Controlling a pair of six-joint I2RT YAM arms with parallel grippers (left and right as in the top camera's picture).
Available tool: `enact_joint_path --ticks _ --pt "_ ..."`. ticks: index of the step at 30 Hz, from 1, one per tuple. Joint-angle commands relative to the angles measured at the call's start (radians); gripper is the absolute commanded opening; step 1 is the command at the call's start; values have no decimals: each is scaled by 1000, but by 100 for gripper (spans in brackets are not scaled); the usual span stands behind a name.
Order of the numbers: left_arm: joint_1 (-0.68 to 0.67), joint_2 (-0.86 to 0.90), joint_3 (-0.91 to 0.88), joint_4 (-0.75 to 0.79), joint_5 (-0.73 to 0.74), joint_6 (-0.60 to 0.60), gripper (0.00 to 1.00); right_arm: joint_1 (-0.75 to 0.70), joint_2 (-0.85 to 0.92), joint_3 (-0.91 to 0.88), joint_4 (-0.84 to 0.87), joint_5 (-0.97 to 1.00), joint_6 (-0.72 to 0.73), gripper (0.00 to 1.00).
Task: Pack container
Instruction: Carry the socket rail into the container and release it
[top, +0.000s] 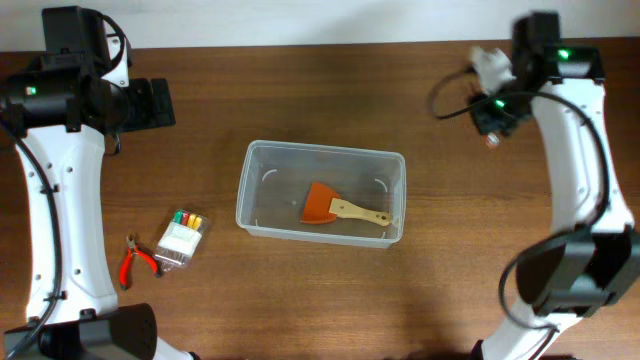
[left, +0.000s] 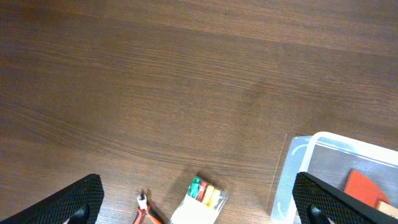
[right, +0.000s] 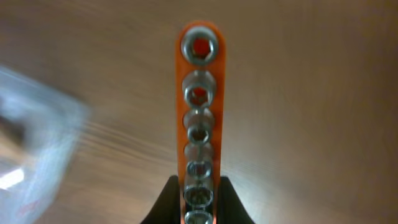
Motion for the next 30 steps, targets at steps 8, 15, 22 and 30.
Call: enact_joint_path --ticks 8,15,22,30 --pt "3 7 -3 1 11 2 99 454 -24 64 -134 -95 -434 4" --pt "2 7 -3 -1 11 2 99 575 77 -112 -52 -94 -436 4" --pt "3 7 -3 -6 11 2 99 579 153 -311 109 -93 -432 16" --pt "2 7 -3 -9 11 2 99 565 155 -360 147 -88 -432 64"
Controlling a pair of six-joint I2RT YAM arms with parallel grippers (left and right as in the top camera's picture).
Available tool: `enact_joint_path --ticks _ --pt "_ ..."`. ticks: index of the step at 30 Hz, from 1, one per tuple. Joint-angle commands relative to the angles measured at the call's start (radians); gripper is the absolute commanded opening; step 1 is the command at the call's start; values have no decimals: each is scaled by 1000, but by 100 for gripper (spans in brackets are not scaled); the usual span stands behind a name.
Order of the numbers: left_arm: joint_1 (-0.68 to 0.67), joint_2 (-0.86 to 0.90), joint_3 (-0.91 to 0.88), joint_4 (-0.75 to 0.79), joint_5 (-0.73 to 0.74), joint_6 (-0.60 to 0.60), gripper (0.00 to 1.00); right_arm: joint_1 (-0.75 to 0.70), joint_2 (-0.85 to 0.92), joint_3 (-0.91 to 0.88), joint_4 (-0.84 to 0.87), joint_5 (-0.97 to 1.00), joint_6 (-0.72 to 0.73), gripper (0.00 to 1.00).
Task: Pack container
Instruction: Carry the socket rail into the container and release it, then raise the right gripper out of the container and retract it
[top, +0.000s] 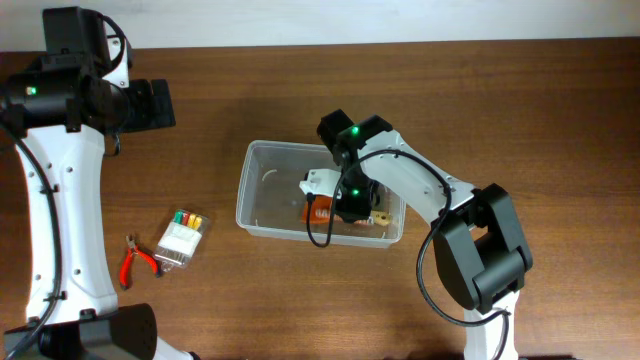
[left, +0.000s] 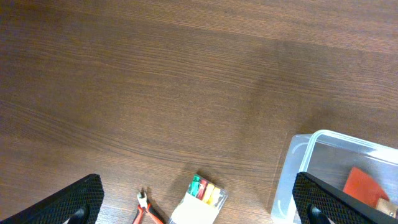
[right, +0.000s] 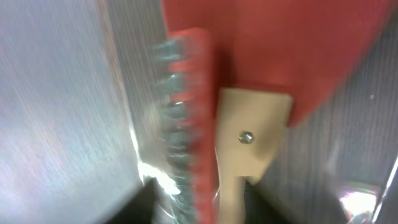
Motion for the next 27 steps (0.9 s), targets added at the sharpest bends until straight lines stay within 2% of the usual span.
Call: enact_joint_path --ticks 1,3,5,8,11,15,18,23,27 --pt "2 7 -3 -5 11 2 99 -14 -15 3 1 0 1 69" --pt "2 7 -3 -13 11 25 99 -22 -17 17 1 44 43 82" --pt "2 7 -3 -28 11 76 99 -32 -24 74 -9 111 122 84" --pt "3 7 -3 -30 10 93 99 -47 -50 191 -53 126 161 86" --pt "2 7 -3 -43 11 142 99 -91 -106 419 -114 161 252 98" --pt "2 9 -24 -92 11 248 99 -193 -147 666 -132 225 468 99" --pt "3 9 -98 -98 10 330 99 -287 -159 766 -151 224 591 99" --pt "3 9 -341 -53 -17 385 99 -446 -161 799 -186 224 620 99" --pt "0 9 -591 66 -11 387 99 -553 -160 786 -194 224 619 99"
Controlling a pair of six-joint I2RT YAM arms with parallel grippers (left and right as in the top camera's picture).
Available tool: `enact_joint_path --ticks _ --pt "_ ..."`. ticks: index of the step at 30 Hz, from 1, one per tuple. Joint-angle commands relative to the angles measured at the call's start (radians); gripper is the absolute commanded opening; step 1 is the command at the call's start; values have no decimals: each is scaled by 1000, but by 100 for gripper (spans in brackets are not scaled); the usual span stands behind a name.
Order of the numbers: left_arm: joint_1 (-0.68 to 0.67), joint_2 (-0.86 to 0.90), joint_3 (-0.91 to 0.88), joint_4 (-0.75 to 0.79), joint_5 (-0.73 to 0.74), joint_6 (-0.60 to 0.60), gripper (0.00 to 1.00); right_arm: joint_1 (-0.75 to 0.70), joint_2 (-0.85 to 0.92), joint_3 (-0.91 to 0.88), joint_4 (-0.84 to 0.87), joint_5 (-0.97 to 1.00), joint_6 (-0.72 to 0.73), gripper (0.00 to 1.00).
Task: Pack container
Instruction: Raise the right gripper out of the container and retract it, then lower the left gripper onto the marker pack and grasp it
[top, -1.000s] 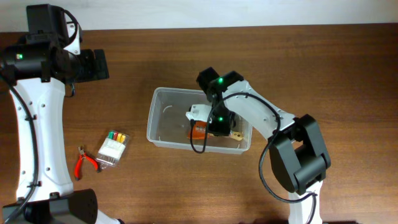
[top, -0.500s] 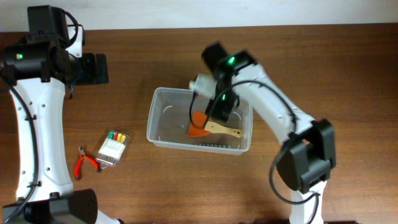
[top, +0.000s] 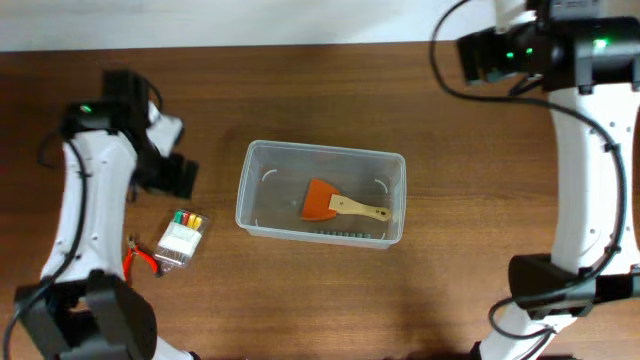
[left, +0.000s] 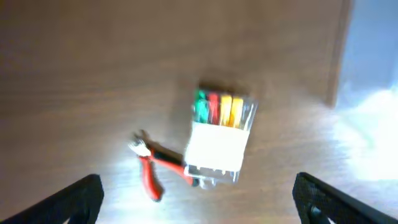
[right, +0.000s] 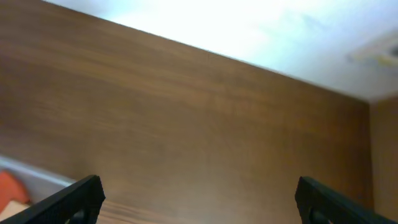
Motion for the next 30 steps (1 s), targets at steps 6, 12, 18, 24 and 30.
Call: enact_joint_path --ticks 6,12,18,24,30 --pt "-46 5 -404 223 5 44 99 -146 17 -11 2 6 41 99" --pt "-70 5 -555 360 4 16 99 -182 17 -11 2 -8 41 99" --pt "-70 5 -587 408 0 -13 99 -185 19 -11 2 -11 41 99" --pt "-70 5 -587 416 -15 -20 99 -185 22 -11 2 -11 41 99" --pt "-70 4 -581 438 -22 -40 99 -185 27 -11 2 -11 41 99"
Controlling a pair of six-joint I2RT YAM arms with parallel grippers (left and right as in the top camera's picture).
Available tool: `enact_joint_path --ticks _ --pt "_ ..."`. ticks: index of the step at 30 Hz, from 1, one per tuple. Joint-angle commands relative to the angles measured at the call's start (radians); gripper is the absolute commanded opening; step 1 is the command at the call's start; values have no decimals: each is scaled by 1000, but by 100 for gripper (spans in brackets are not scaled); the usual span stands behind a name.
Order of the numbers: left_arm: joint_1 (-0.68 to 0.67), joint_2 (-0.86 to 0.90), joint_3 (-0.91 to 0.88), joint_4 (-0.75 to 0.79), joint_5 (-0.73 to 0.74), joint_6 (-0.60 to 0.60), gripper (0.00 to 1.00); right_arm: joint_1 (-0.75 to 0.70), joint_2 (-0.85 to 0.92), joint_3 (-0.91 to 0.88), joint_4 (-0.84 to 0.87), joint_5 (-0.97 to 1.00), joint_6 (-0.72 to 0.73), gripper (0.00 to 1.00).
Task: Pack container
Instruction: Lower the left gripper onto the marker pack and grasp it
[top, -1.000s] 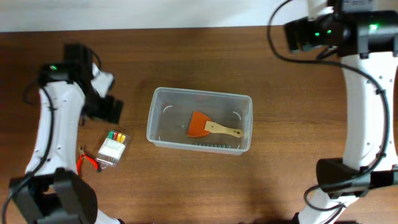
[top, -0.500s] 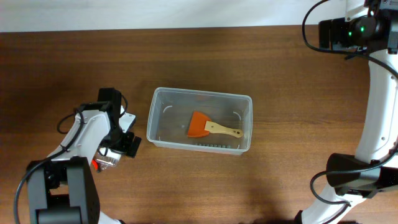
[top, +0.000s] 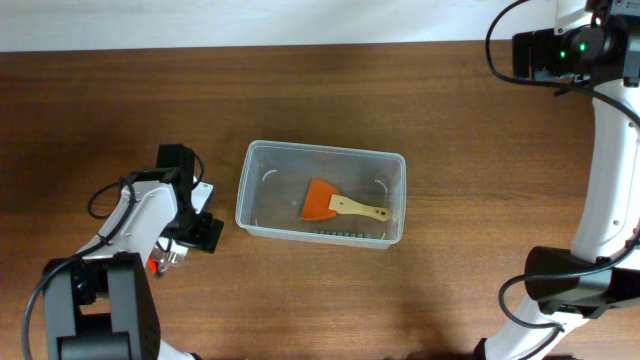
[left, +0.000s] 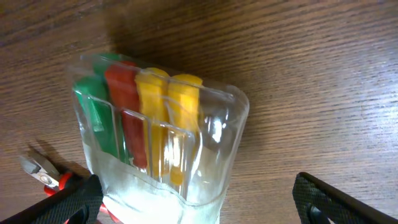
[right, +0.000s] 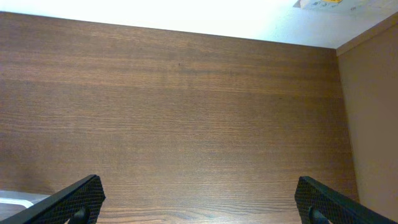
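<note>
The clear plastic container stands mid-table. In it lie an orange scraper with a wooden handle and a socket rail along the front wall. My left gripper is open and low over a clear pack of green, red and yellow markers; the pack lies between its spread fingers. In the overhead view the left gripper covers most of that pack. My right gripper is open and empty, high over the far right of the table.
Red-handled pliers lie on the table just left of the marker pack. A corner of the container shows at the lower left of the right wrist view. The pale wall borders the table's far edge.
My left gripper was higher over the marker pack and pliers; now it is low, with the pack filling the space between its open fingers. The right arm has shifted slightly to the right.
First my right gripper held the orange socket rail at the far right. Then it was inside the container with the rail beside the scraper. After that the rail lay in the container, the right gripper was open up high, and my left gripper stood over the markers, now close.
</note>
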Motion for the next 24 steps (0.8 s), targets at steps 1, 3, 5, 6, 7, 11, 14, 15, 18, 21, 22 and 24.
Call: enact_joint_path --ticks 1,3,5,6,7,11,14,15,18,21,22,24 --pt "-1 22 -25 18 57 -36 99 -6 13 0 2 -6 16 99" --pt "-1 22 -24 23 47 -40 99 -6 14 0 1 -6 16 99" --pt "-1 22 -23 29 47 -40 99 -6 15 0 0 -6 16 99" --pt "-1 22 -22 31 48 -40 99 -6 15 0 1 -6 16 99" --pt "-1 22 -21 32 48 -40 99 -6 15 0 1 -6 16 99" --pt "-1 22 5 33 31 -40 99 -6 16 0 0 -6 16 99" --pt "1 22 28 40 8 -40 99 -6 16 0 -3 -6 16 99" --pt "5 22 32 44 1 -40 99 -6 16 0 -5 -6 16 99" --pt "32 22 33 66 -4 -40 99 -6 16 0 -16 -6 16 99" --pt "75 22 33 80 -3 -41 99 -6 16 0 -25 -6 16 98" --pt "89 22 33 81 -3 -43 99 -6 16 0 -26 -6 16 99" --pt "106 22 33 80 -3 -47 99 -6 16 0 -26 -6 16 99"
